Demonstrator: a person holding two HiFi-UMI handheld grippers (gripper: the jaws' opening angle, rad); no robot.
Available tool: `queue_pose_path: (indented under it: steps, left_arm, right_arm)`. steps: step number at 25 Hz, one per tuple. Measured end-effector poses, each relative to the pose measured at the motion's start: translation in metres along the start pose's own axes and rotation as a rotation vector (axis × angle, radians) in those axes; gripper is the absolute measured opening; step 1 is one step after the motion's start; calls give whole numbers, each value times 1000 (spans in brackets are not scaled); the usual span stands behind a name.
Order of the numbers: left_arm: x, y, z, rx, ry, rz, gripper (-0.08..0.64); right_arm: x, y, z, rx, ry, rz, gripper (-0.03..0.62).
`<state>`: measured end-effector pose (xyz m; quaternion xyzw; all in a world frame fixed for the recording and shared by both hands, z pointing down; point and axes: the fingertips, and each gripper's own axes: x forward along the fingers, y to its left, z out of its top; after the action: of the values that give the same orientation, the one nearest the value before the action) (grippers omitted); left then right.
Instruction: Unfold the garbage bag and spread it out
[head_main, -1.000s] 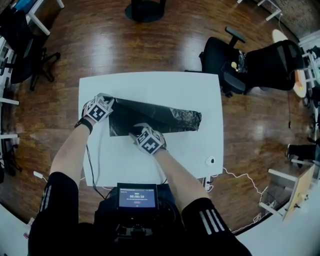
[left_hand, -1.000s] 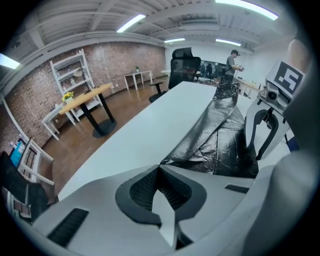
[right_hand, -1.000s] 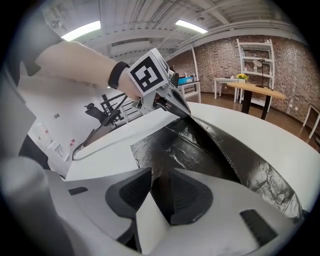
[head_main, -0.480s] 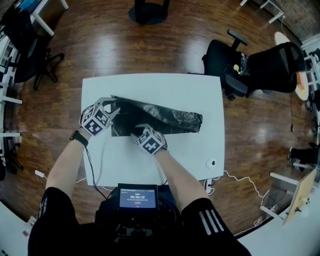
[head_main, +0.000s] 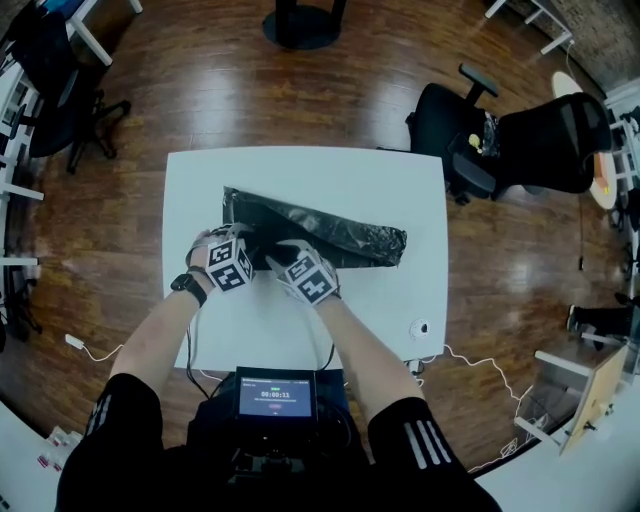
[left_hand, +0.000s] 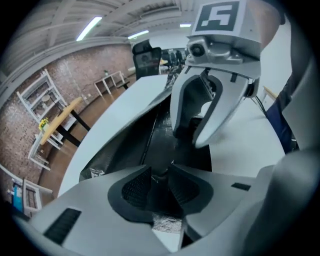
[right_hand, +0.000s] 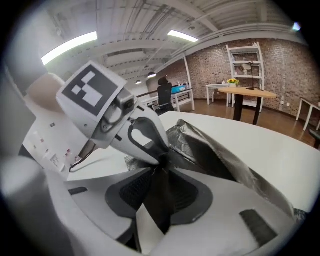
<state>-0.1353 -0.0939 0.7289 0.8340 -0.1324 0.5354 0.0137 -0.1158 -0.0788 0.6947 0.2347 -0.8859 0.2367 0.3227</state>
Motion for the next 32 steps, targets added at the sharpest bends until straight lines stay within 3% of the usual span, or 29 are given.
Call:
queue_pose_path:
  steps: [9,15,25,32]
  left_arm:
    - [5,-1,-4,26,36,-3,110]
    - [5,-2,-2,42,53,1,109]
    - [1,-6,-3,44,56,5,110]
    - [-2,-9,-8,53,70,16,110]
  right_arm:
    - [-33,-50,-9,5,74,-75,127]
    - [-48,-85,-11,-60,145,-144,127]
    - [-59,-142,1,-126,179,-274,127]
    - [-42,-167,-12,-157,255,-280,127]
